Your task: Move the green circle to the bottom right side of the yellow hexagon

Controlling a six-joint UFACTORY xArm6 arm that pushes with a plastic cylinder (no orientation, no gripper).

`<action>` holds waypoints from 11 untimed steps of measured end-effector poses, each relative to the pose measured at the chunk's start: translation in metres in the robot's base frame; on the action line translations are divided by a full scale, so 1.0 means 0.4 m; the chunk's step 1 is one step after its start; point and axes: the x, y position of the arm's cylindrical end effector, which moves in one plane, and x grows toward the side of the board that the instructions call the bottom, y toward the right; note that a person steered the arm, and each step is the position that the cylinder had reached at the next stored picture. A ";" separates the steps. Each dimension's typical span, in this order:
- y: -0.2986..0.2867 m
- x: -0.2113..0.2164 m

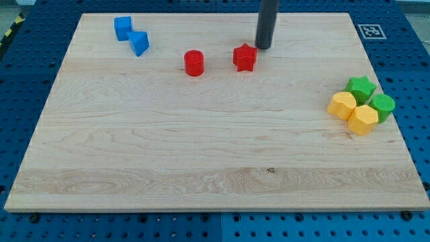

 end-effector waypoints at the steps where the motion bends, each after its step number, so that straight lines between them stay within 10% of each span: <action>1: 0.149 -0.013; 4: 0.438 0.239; 11: 0.429 0.544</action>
